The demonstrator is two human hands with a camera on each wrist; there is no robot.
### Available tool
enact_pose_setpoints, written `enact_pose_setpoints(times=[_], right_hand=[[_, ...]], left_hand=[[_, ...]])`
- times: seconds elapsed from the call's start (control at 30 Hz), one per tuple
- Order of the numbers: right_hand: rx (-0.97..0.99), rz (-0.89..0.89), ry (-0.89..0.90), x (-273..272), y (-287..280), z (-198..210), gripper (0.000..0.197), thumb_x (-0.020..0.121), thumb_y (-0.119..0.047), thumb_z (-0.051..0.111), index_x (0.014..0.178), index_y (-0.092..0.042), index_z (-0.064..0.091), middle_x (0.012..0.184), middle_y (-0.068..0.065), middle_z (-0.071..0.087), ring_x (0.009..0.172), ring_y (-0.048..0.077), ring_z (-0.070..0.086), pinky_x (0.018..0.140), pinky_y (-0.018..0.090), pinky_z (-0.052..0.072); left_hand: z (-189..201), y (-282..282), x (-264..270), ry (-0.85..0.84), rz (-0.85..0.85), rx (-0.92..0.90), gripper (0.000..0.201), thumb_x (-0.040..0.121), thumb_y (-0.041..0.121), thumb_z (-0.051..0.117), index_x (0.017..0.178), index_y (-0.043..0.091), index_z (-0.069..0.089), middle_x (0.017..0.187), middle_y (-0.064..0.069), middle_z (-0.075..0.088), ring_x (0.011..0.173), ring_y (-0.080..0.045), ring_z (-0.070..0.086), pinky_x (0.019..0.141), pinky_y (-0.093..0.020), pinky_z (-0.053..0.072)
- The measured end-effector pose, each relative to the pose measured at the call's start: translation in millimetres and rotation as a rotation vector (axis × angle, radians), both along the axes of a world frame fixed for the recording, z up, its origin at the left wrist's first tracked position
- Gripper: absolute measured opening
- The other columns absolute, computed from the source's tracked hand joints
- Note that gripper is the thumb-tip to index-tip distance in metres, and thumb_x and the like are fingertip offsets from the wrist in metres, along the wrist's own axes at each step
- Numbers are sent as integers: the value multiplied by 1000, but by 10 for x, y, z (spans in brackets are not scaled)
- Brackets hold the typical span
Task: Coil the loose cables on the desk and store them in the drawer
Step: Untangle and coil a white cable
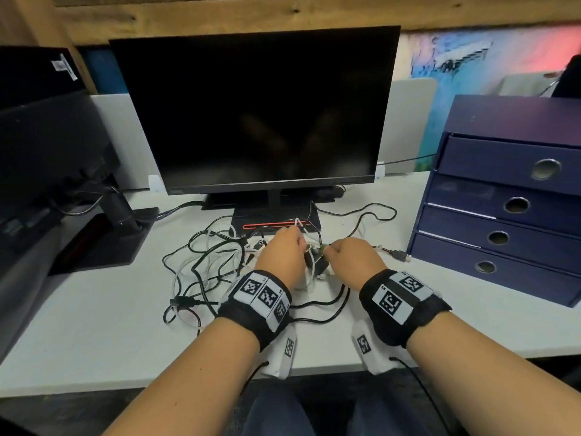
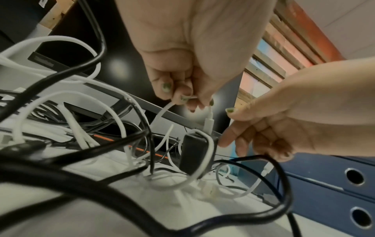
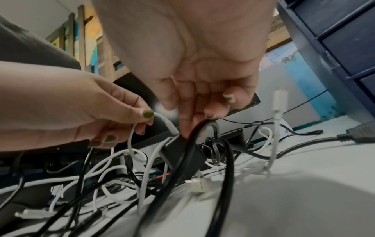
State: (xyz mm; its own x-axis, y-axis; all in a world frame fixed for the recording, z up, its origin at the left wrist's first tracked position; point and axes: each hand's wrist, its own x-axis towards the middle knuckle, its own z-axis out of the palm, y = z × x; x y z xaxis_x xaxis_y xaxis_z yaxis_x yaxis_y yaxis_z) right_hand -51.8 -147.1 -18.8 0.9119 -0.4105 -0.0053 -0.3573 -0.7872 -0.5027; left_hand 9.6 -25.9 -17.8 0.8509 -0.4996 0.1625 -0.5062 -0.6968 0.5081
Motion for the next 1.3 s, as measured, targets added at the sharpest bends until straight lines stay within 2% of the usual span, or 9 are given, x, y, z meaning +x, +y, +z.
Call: enact_pose_setpoints(times=[0.2, 0.37, 0.53, 0.67, 0.83, 0.97, 1.07, 1.13, 1.3], right_hand=[[208, -58, -153, 102, -32, 189, 63, 100, -45, 26, 94, -1, 71, 91, 14, 71, 85, 29, 64, 87, 38, 48], [499, -13, -298, 152, -4, 467, 48, 93, -49, 46, 88, -10, 73, 85, 8, 72, 79, 21, 68, 81, 37, 51], [593, 46, -445, 255, -86, 684, 21, 88, -19, 59, 87, -5, 74, 86, 18, 71, 80, 26, 68, 75, 34, 55], [610, 55, -493, 422, -251, 790, 23, 87, -7, 59, 105, -11, 72, 87, 1, 71, 76, 8, 64, 65, 11, 50], [415, 200, -511, 603, -443, 952, 24, 95, -4, 48, 101, -18, 67, 78, 8, 67, 59, 16, 58, 67, 37, 54], [383, 337, -642, 752, -546, 1123, 22, 95, -4, 48, 102, -21, 61, 81, 10, 66, 50, 15, 51, 52, 25, 47], [562, 430, -745, 873, -640, 1216, 24, 96, -1, 47, 106, -19, 59, 82, 9, 65, 51, 16, 50, 58, 35, 51], [668, 506, -762, 942, -692, 1221, 27, 97, -1, 44, 113, -18, 57, 86, 9, 64, 54, 16, 49, 56, 35, 51], [703, 534, -776, 1051, -734, 1090, 30, 98, -1, 41, 115, -19, 57, 85, 0, 65, 55, 12, 45, 50, 20, 38]], left_hand=[[117, -21, -30, -12, -23, -263, 10, 97, 17, 47, 89, 19, 52, 95, 2, 55, 74, -10, 51, 61, -21, 36], [309, -65, 31, -42, -158, -305, 5, 91, 16, 58, 90, 21, 59, 89, 1, 61, 73, -12, 58, 66, -22, 47], [481, -80, 177, -26, -176, -471, 9, 86, 9, 65, 86, 18, 67, 79, 3, 65, 63, -5, 63, 60, -15, 52], [641, -93, 332, -86, -278, -392, 14, 89, 15, 63, 94, 21, 75, 89, 10, 64, 75, 0, 60, 71, -13, 48], [814, -169, 524, -247, -218, -437, 12, 88, 22, 63, 94, 30, 70, 90, 14, 57, 79, 0, 54, 69, -6, 39], [882, -274, 753, -295, -176, -510, 23, 86, 22, 64, 108, 25, 61, 99, 10, 50, 92, -7, 51, 79, -14, 39], [957, -309, 859, -194, -202, -549, 31, 90, 28, 61, 120, 26, 56, 106, 9, 56, 97, -4, 54, 80, -13, 40], [998, -323, 893, -78, -247, -631, 23, 94, 31, 56, 116, 26, 57, 99, 12, 60, 87, 3, 56, 75, -10, 41], [999, -331, 952, 86, -302, -703, 23, 91, 43, 54, 99, 24, 65, 86, 4, 68, 84, -14, 66, 79, -34, 52]])
